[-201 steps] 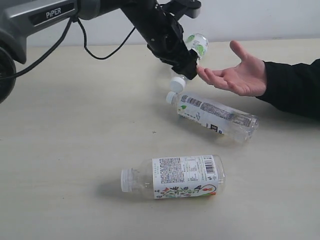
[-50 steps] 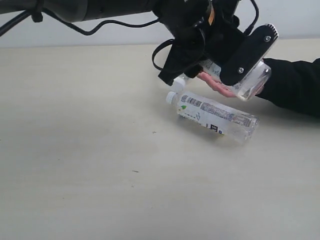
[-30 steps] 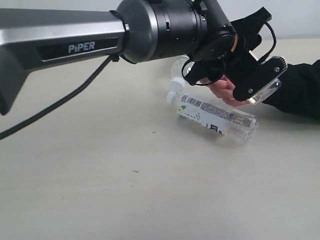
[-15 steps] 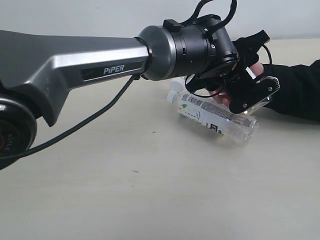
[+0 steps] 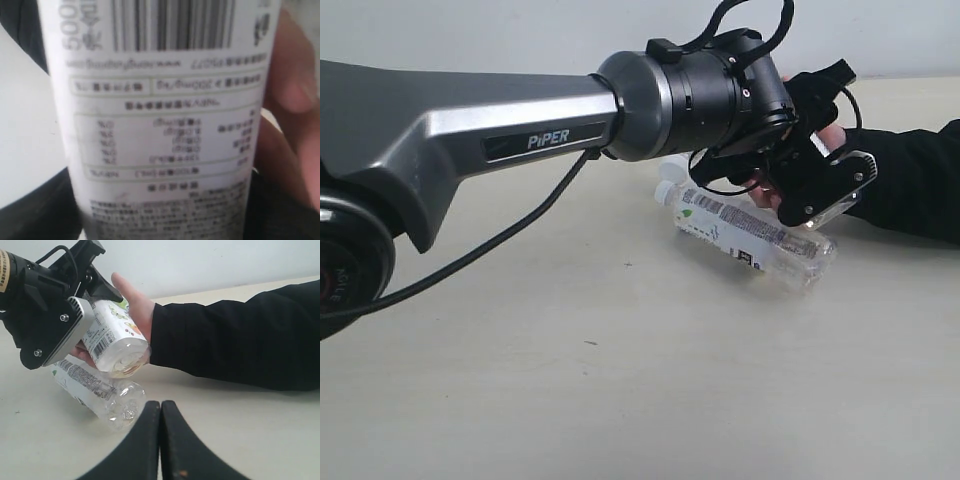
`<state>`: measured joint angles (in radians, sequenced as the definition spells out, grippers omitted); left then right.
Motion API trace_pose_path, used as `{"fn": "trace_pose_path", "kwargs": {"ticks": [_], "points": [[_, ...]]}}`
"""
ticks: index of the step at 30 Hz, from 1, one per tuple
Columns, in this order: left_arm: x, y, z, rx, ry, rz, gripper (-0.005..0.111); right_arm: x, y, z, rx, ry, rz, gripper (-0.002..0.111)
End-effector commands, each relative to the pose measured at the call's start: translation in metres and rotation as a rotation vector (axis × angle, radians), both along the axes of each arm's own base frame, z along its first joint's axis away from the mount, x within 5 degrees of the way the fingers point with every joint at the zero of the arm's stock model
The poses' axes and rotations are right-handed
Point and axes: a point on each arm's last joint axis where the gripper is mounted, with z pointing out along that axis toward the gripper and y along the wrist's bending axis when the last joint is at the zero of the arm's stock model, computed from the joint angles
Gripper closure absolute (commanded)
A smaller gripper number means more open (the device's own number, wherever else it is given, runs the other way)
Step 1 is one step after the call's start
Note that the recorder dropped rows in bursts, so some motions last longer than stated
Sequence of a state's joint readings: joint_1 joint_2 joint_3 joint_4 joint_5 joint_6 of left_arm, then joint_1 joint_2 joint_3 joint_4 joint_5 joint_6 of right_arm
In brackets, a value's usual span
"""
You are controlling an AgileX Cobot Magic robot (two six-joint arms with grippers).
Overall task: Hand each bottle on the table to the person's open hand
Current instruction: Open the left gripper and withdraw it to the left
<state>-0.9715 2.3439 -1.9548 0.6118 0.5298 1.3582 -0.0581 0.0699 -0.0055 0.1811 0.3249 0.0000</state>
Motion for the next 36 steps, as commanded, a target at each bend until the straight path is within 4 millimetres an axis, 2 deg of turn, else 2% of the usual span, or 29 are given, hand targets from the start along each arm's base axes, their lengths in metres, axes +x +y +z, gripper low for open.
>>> {"fn": "trace_pose_path", "kwargs": {"ticks": [1,6,11,15,16,17,20,21,22,24,25,28,29,30,31,33,36], "points": [[-0.001,-0.001,-0.001,0.008,0.000,0.007,0.028,0.000,0.000,-0.001,0.001,-0.007,-0.001,0.108],[-0.001,0.005,0.011,0.028,-0.011,0.049,0.027,0.000,0.000,-0.001,0.001,-0.007,-0.001,0.108],[-0.006,0.013,0.050,-0.129,0.026,0.170,0.028,0.000,0.000,-0.001,0.001,-0.007,-0.001,0.108],[-0.013,0.029,0.091,-0.218,0.054,0.282,0.034,0.000,0.000,-0.001,0.001,-0.007,-0.001,0.108],[-0.015,0.034,0.102,-0.256,0.070,0.324,0.037,0.000,0.000,-0.001,0.001,-0.007,-0.001,0.108],[-0.018,0.040,0.114,-0.312,0.098,0.395,0.045,0.000,0.000,-0.001,0.001,-0.007,-0.001,0.108],[-0.025,0.059,0.131,-0.268,0.129,0.508,0.074,0.000,0.000,-0.001,0.001,-0.007,-0.001,0.108],[-0.030,0.069,0.137,-0.299,0.186,0.614,0.096,0.000,0.000,-0.001,0.001,-0.007,-0.001,0.108],[-0.033,0.074,0.141,-0.304,0.211,0.672,0.106,0.000,0.000,-0.001,0.001,-0.007,-0.001,0.108],[-0.039,0.088,0.148,-0.322,0.283,0.803,0.105,0.000,0.000,-0.001,0.001,-0.007,-0.001,0.108],[-0.042,0.096,0.156,-0.407,0.423,0.865,0.105,0.000,0.000,-0.001,0.001,-0.007,-0.001,0.108],[-0.042,0.113,0.173,-0.530,0.631,0.917,0.105,0.000,0.000,-0.001,0.001,-0.007,-0.001,0.108],[-0.037,0.129,0.186,-0.611,0.727,0.967,0.105,0.000,0.000,-0.001,0.001,-0.007,-0.001,0.108],[-0.033,0.139,0.191,-0.653,0.769,0.994,0.105,0.000,0.000,-0.001,0.001,-0.007,-0.001,0.108],[-0.024,0.157,0.196,-0.721,0.866,1.046,0.105,0.000,0.000,-0.001,0.001,-0.007,-0.001,0.108],[-0.011,0.179,0.195,-0.812,1.041,1.084,0.105,0.000,0.000,-0.001,0.001,-0.007,-0.001,0.108],[0.003,0.196,0.180,-0.870,1.194,1.070,0.105,0.000,0.000,-0.001,0.001,-0.007,-0.001,0.108]]}}
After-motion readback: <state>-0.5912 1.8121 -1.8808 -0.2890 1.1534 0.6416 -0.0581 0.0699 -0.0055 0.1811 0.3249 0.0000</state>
